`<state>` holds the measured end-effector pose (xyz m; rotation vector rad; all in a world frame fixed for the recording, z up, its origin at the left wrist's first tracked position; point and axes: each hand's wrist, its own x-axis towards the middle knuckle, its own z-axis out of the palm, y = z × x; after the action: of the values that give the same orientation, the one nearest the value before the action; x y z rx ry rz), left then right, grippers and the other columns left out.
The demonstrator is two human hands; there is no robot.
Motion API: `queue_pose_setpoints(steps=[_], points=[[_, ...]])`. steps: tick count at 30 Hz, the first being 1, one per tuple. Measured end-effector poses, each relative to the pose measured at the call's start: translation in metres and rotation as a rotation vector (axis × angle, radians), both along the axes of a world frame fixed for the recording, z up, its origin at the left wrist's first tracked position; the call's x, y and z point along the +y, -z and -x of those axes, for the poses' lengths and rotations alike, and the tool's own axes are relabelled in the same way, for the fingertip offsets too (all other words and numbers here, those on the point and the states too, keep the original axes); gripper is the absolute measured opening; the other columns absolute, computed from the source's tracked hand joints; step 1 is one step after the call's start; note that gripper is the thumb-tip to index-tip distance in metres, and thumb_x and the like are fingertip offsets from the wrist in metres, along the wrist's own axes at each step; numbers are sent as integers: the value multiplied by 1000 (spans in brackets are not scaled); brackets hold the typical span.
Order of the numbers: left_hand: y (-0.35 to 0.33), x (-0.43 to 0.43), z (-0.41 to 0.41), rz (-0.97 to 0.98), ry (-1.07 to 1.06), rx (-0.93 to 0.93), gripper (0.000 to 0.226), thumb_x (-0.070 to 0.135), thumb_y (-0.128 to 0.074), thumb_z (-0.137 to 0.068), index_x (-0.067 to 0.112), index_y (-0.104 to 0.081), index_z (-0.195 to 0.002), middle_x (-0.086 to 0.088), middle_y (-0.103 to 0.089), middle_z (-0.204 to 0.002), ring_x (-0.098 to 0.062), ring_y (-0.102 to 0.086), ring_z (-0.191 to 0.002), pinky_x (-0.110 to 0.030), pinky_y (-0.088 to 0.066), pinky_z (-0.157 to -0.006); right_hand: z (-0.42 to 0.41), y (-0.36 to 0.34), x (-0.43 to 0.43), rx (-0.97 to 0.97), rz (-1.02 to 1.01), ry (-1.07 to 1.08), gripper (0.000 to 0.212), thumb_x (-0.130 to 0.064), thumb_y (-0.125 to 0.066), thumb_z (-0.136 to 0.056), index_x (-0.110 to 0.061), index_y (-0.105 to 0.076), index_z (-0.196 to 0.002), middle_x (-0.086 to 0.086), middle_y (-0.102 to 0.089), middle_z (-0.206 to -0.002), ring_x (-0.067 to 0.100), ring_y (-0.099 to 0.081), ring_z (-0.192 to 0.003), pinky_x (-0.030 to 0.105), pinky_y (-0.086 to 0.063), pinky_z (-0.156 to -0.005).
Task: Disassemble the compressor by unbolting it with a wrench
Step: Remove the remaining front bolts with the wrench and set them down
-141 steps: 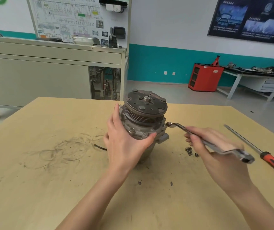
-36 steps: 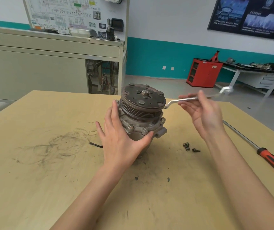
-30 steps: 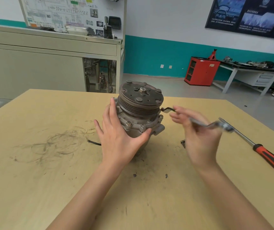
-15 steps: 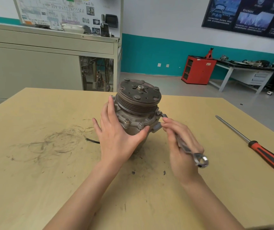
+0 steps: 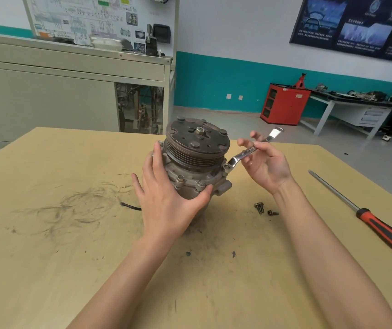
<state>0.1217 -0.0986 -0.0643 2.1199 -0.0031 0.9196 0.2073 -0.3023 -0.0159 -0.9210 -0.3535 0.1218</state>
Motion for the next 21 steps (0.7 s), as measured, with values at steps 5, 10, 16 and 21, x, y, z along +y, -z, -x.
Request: queue_pose_setpoints(steps=[5,10,16,21], points=[[0,-1,0,-5,-2,-7,119,77,-51,-61,16,-9,-154,-8,-28,-153,-22,-23,-144,-54,-6,-119,-35,-8,-1,-3,154,-243,15,-11,-51,-84,-11,-49,-99,4,-64,-77,10,-59,-59,16,-50,-55],[0,-1,0,-7,-17,-9,119,77,-51,-60,15,-11,-154,-7,-30,-153,-21,-24,-142,-56,-8,-119,-51,-17,16,35,288,-227,22,-11,-52,-87,-5,-62,-105,12,-57,-96,20,-56,-89,30,-44,-86],[1,-2,0,-8,-18,-15,118,77,-51,-61,17,-10,-154,-7,-30,-153,-21,-24,-143,-55,-7,-118,-47,-27,33,54,455,-149,27,-14,-50,-88,-1,-61,-109,11,-62,-99,25,-56,-96,34,-43,-86],[0,-1,1,-6,-9,-9,119,79,-49,-61,17,-9,-154,-7,-28,-154,-20,-22,-144,-53,-4,-118,-33,-32,37,101,277,-48,20,-18,-45,-93,-10,-60,-82,3,-57,-72,14,-49,-68,22,-30,-62]])
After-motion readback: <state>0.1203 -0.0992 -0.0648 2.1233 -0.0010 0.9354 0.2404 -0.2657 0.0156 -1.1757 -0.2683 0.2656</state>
